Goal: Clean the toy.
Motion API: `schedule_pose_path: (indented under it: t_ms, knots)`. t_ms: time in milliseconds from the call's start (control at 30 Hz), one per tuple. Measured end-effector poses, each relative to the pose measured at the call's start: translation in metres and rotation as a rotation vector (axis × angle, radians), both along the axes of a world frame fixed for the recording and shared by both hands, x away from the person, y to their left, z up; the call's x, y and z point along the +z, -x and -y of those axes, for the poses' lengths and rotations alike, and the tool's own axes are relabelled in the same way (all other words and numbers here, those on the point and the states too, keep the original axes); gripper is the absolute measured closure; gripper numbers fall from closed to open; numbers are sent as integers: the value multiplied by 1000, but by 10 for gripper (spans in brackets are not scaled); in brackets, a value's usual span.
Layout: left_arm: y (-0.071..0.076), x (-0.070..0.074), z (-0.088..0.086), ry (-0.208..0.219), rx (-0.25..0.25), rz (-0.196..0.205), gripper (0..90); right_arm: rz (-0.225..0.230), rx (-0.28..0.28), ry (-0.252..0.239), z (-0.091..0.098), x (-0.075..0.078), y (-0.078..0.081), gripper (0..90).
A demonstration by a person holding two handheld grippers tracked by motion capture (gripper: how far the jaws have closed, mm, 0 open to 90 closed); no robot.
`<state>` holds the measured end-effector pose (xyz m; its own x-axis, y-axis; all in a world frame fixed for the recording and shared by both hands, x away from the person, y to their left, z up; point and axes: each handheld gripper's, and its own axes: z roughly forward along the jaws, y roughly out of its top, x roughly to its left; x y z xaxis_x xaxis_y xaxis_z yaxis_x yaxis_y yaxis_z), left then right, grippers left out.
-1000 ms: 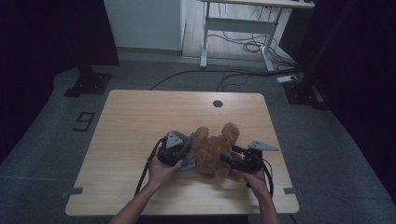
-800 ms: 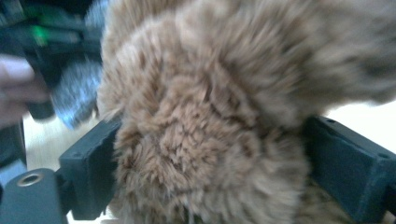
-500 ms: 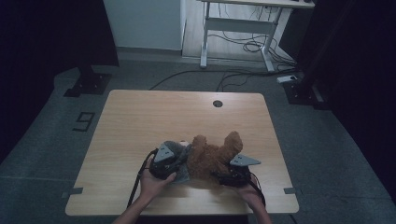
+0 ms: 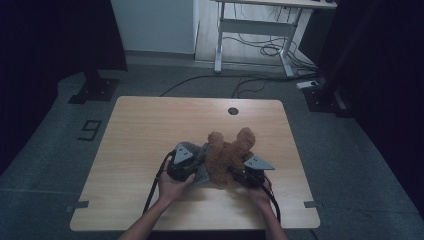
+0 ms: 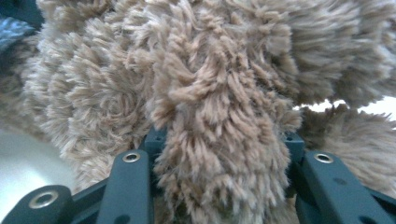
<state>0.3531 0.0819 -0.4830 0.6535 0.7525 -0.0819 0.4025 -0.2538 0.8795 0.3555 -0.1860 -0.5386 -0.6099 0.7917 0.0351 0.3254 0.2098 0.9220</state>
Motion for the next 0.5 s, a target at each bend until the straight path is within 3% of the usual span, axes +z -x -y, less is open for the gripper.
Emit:
schedule_pose_path:
  t_ms: [267, 367, 500]
  knots:
    - [-32, 18, 13, -13, 13, -25, 798, 37, -85, 8, 5, 0, -20, 550]
    - [-37, 31, 15, -30, 15, -11, 798, 42, -88, -2, 8, -1, -18, 549]
    - [-46, 41, 16, -17, 32, -13, 796, 48, -73, 4, 9, 0, -12, 547]
